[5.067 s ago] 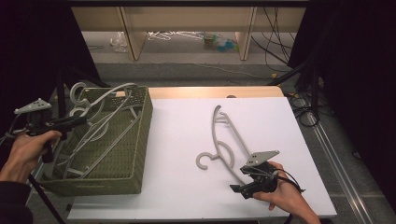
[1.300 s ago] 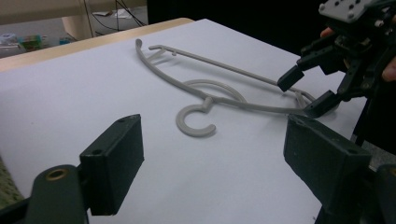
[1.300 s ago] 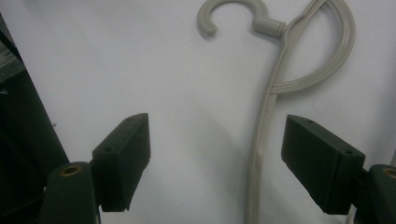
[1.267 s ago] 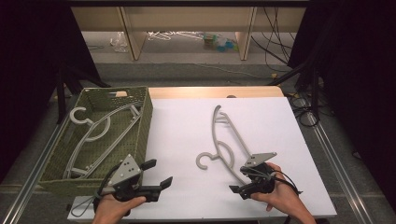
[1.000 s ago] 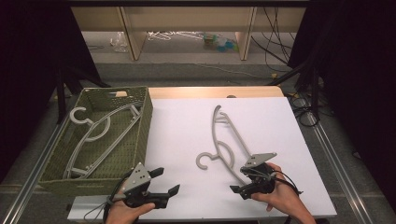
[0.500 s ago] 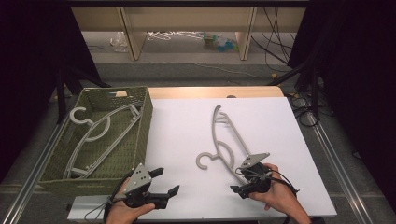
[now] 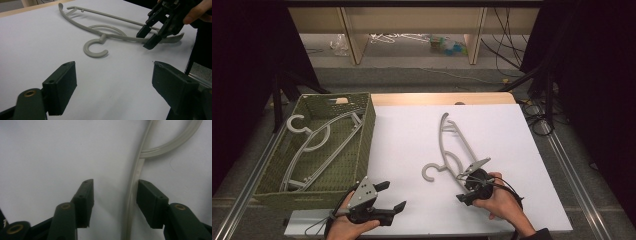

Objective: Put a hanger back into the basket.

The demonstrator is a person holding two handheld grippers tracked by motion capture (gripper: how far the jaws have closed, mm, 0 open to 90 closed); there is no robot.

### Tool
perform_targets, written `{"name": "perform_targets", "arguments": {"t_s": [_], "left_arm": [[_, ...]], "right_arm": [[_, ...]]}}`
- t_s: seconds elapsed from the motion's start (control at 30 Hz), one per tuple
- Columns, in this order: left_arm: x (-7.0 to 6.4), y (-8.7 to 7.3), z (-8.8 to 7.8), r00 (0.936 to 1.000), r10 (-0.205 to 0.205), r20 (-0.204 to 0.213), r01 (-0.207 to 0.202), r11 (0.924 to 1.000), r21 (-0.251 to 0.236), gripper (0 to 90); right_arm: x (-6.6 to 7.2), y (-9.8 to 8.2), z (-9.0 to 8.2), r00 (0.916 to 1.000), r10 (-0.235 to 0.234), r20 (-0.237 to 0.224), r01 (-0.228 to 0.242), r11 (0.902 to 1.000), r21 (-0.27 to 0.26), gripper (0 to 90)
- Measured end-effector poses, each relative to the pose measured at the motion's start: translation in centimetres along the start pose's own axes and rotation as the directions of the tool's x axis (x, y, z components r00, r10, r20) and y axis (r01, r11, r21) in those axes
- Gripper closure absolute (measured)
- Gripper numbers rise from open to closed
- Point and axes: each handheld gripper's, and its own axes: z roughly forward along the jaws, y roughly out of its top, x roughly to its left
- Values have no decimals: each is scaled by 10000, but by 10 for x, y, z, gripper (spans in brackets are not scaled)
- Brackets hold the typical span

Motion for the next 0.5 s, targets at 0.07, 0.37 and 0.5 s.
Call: {"name": "perform_targets", "arguments": {"t_s": [0.07, 0.37, 0.5], "left_arm": [[1, 0, 0, 9998, 188, 7, -188, 9998, 17, 198], [2, 0, 0, 9998, 201, 66, -200, 9998, -41, 202], [2, 0, 1, 9998, 151, 135, -150, 9999, -45, 203]], "right_arm": [[-3, 3, 4, 10000, 44, 86, -45, 9999, 163, 529], [-9, 28, 11, 9993, -40, 377, -16, 9889, 1484, 673], [-12, 33, 12, 9991, 169, 380, -231, 9855, 1681, 710]]}}
